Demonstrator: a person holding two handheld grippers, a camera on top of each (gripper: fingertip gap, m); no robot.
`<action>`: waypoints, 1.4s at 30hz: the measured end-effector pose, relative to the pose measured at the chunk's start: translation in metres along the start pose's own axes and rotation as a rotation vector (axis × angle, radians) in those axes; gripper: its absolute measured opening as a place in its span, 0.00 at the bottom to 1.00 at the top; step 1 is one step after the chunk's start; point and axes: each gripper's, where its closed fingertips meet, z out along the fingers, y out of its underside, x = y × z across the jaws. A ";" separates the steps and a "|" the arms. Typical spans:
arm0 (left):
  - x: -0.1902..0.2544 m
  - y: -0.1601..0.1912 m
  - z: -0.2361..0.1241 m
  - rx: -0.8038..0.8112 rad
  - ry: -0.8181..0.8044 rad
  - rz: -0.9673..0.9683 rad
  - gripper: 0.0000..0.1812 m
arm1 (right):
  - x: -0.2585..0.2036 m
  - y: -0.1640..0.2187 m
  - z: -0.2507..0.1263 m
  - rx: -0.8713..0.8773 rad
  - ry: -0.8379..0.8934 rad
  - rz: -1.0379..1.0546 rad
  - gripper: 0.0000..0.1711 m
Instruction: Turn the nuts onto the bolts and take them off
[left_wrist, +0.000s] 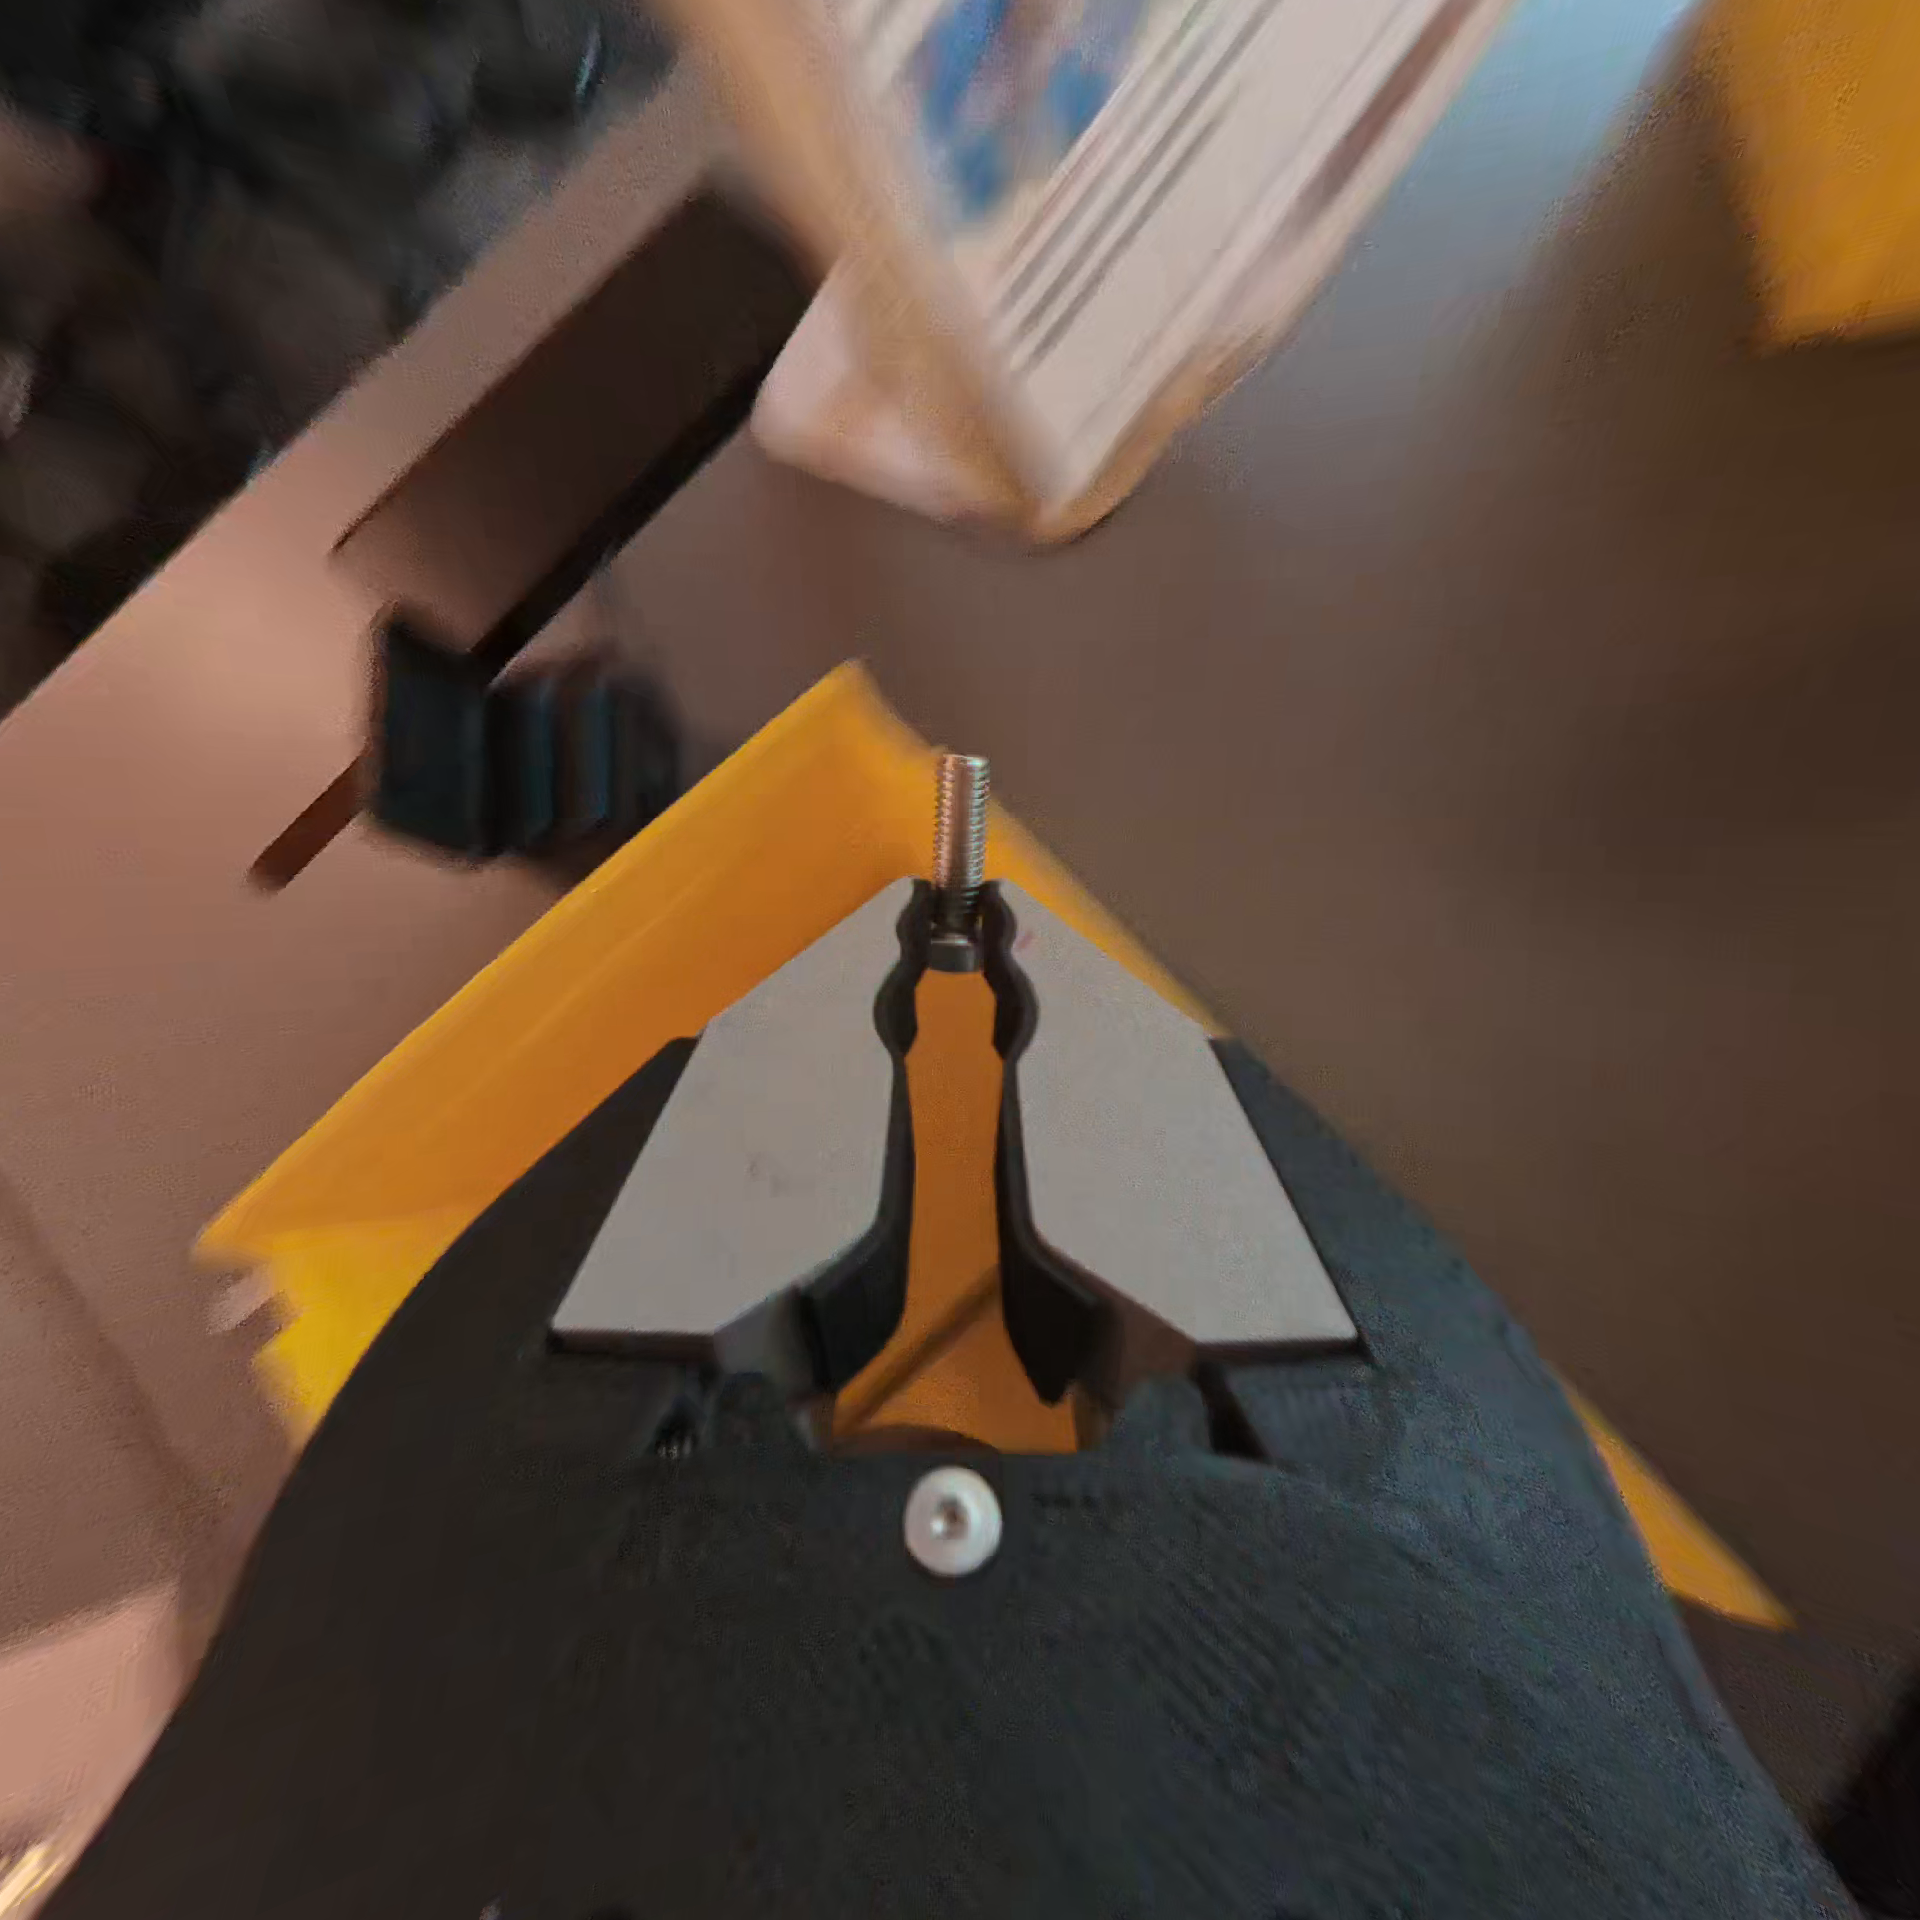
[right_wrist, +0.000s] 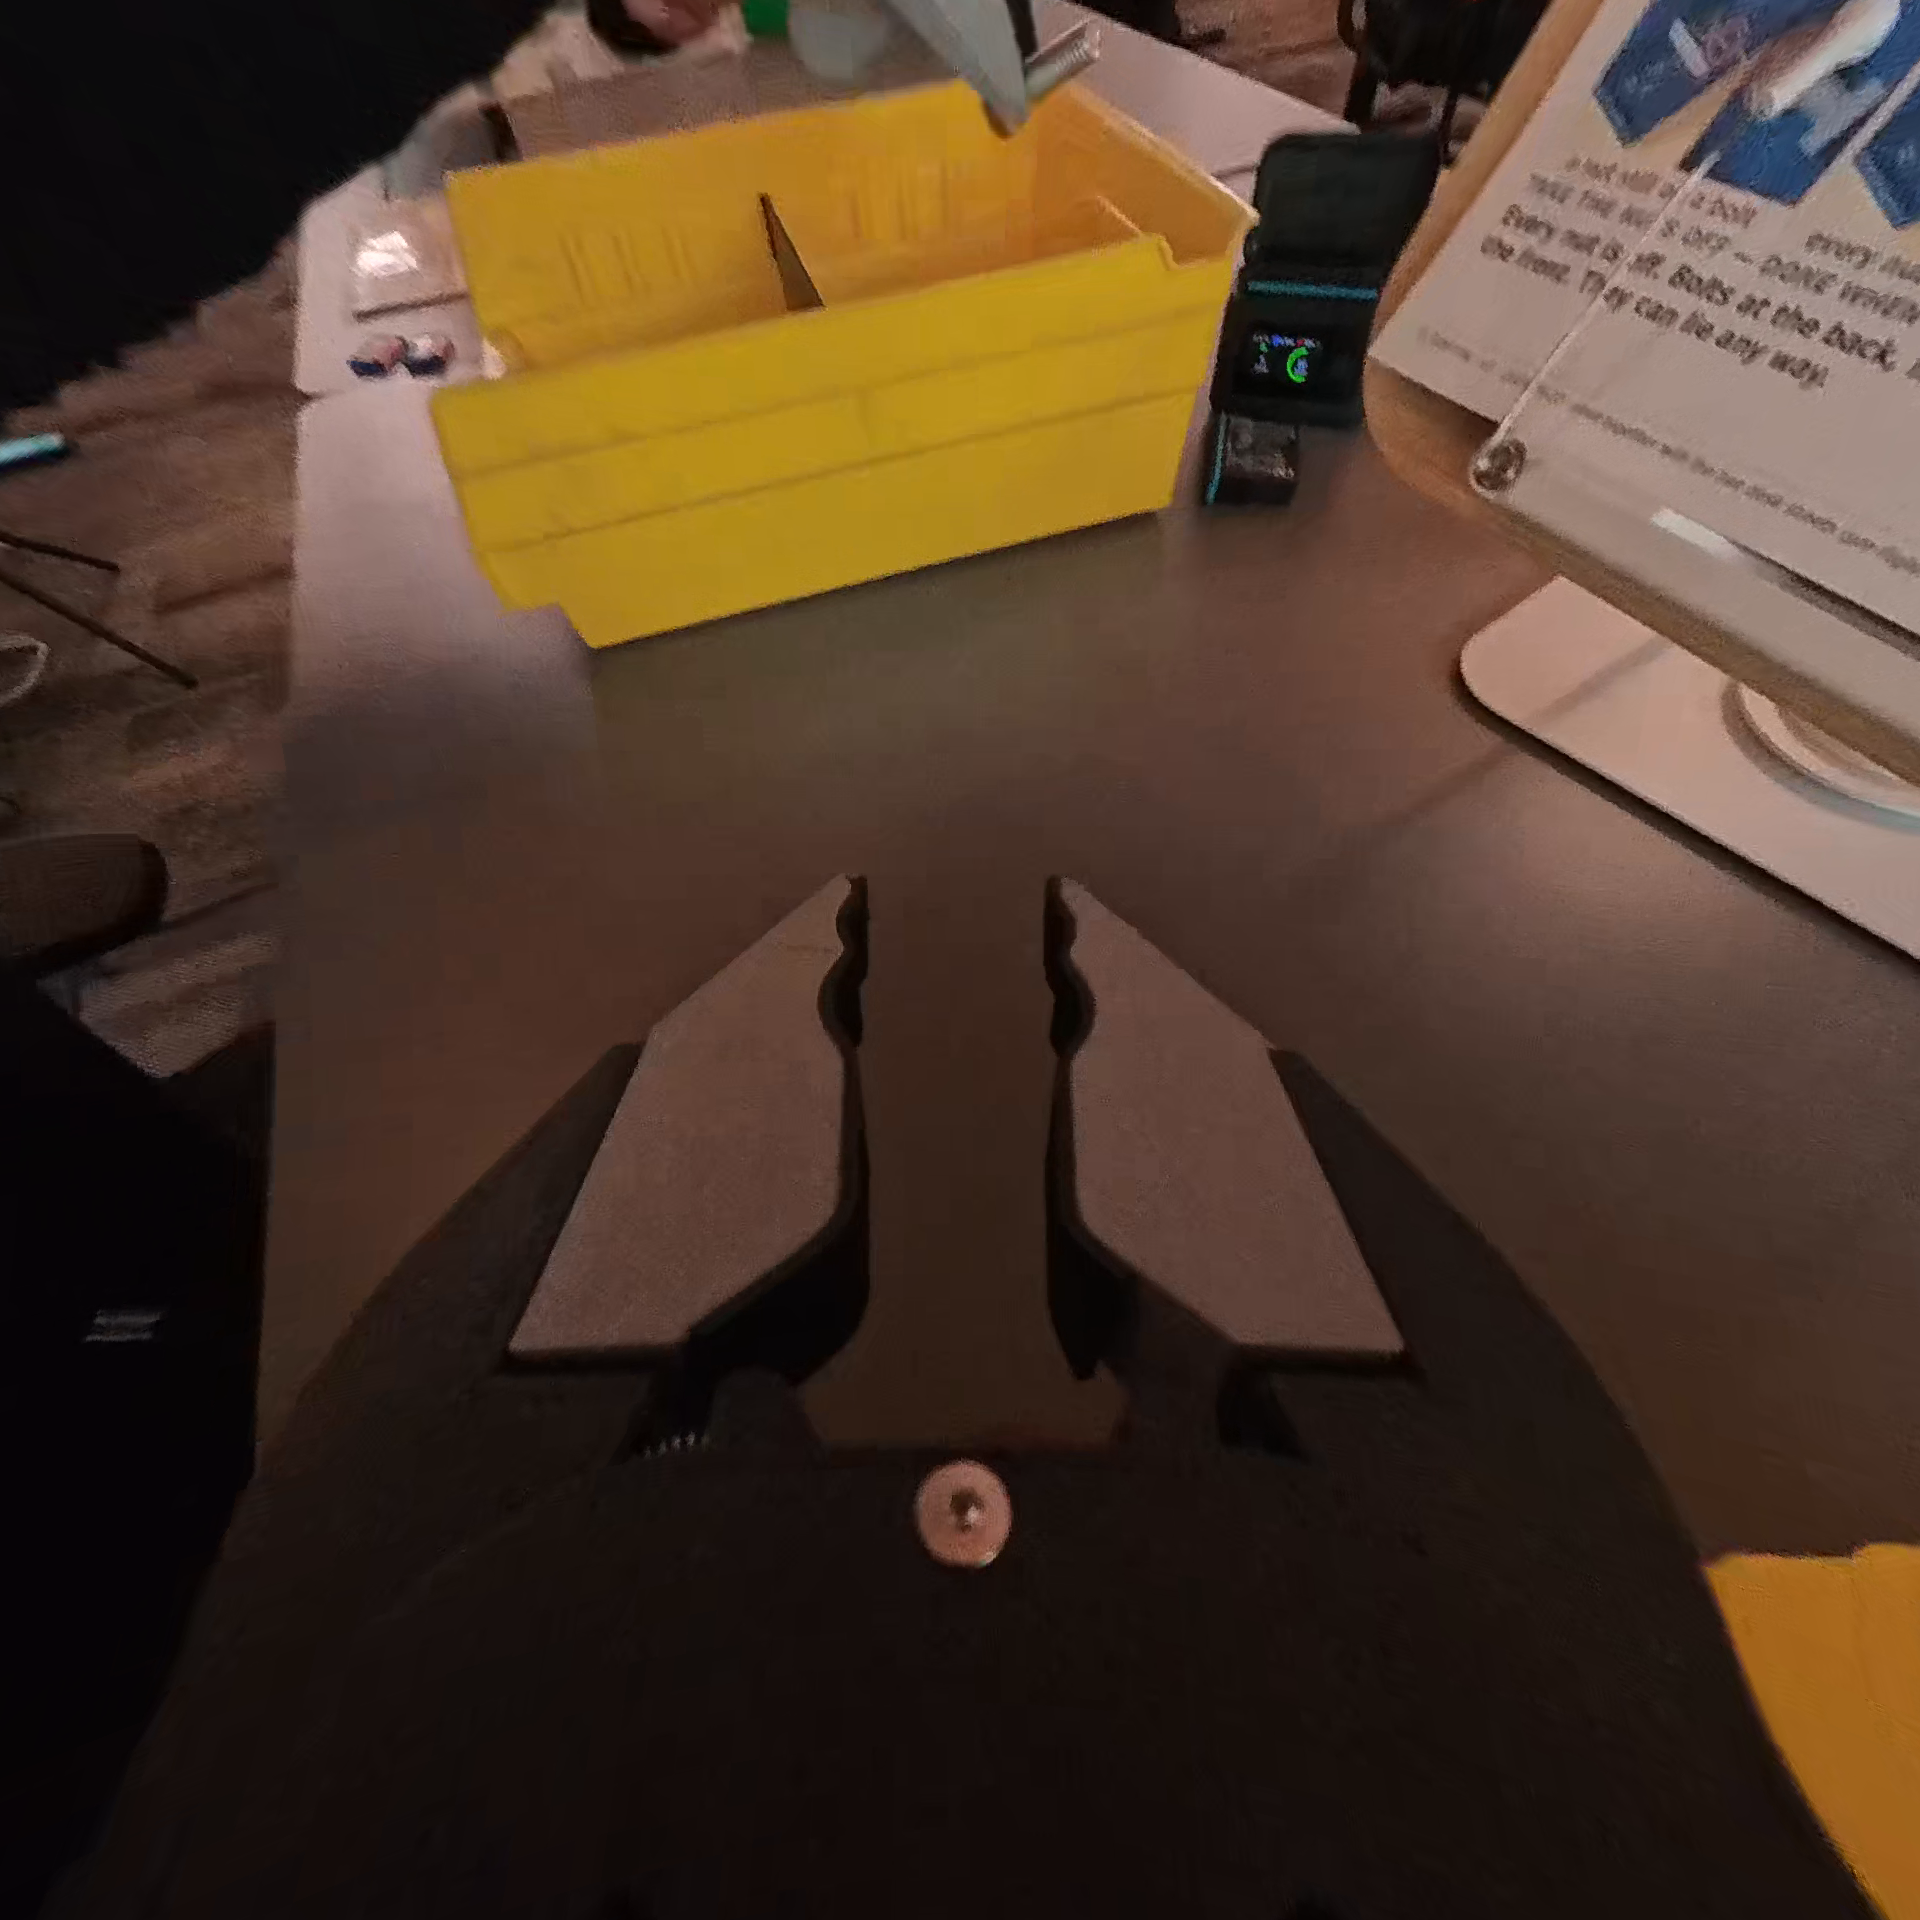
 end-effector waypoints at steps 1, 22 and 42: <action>0.031 -0.019 -0.013 0.107 0.081 -0.005 0.04 | -0.006 -0.007 -0.001 0.034 -0.030 0.008 0.18; 0.292 -0.077 -0.012 0.510 0.509 0.004 0.04 | -0.072 -0.074 -0.058 0.307 -0.273 0.030 0.04; 0.085 0.143 -0.064 -0.410 0.129 -0.081 0.17 | 0.003 0.076 0.021 -0.224 0.000 -0.135 0.12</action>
